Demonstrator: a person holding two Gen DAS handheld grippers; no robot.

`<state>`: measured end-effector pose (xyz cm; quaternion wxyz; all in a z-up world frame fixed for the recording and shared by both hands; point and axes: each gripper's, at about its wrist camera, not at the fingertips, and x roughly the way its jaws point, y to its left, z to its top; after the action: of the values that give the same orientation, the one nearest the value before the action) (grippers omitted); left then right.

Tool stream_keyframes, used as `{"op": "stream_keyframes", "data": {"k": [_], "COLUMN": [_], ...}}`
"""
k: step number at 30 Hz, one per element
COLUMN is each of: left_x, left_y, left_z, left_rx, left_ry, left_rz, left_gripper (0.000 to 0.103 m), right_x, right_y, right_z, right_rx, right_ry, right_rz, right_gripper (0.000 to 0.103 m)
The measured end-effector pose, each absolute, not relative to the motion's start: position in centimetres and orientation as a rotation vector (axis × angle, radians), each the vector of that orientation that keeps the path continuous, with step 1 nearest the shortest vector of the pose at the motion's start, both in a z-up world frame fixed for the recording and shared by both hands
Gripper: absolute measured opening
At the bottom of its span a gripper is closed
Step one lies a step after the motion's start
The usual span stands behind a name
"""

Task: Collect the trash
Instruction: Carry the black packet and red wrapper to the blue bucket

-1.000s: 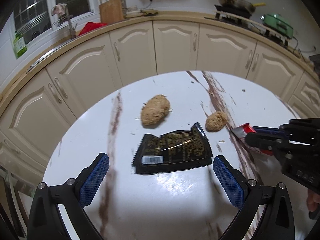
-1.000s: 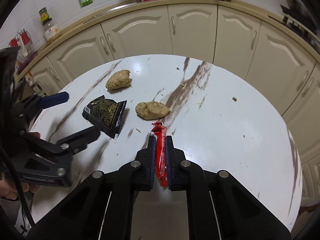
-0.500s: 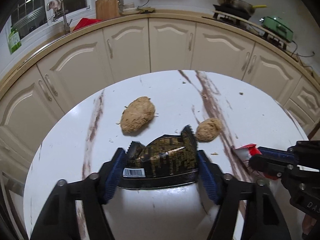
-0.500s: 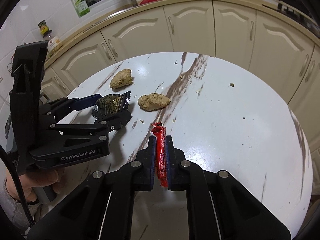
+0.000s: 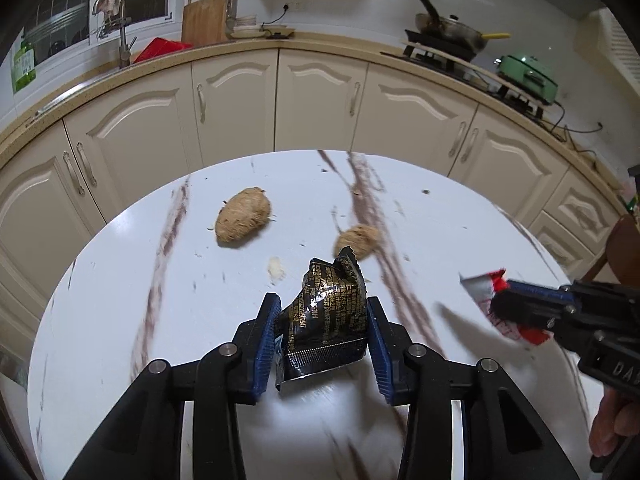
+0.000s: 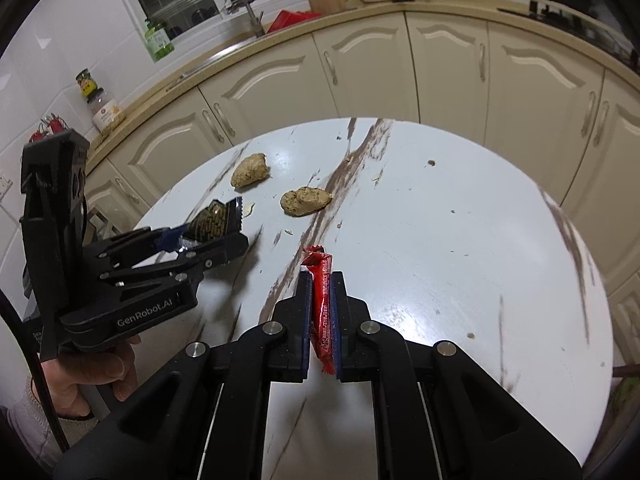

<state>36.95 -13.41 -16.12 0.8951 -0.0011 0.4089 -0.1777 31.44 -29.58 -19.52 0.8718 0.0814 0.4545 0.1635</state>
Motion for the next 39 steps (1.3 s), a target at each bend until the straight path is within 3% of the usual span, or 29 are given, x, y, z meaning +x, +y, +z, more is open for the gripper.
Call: {"op": "stream_keyframes", "data": {"k": [27,39], "left_x": [15.4,9.6], "left_y": [-22.2,-31.2], "left_z": [-5.5,-6.2], "left_rx": [0.109,0.167], "left_ry": [0.561,0.564], "left_rz": [-0.598,-0.804], "left_gripper": [0.037,0.037], "right_x": [12.2,2.7], "right_y": [-40.7,-50.6], "right_z": [-7.0,-7.8], "right_rx": [0.24,0.341], "right_ry": [0.642,0.626], "right_rz": [0.109,-0.118], "right_gripper": [0.008,0.008]}}
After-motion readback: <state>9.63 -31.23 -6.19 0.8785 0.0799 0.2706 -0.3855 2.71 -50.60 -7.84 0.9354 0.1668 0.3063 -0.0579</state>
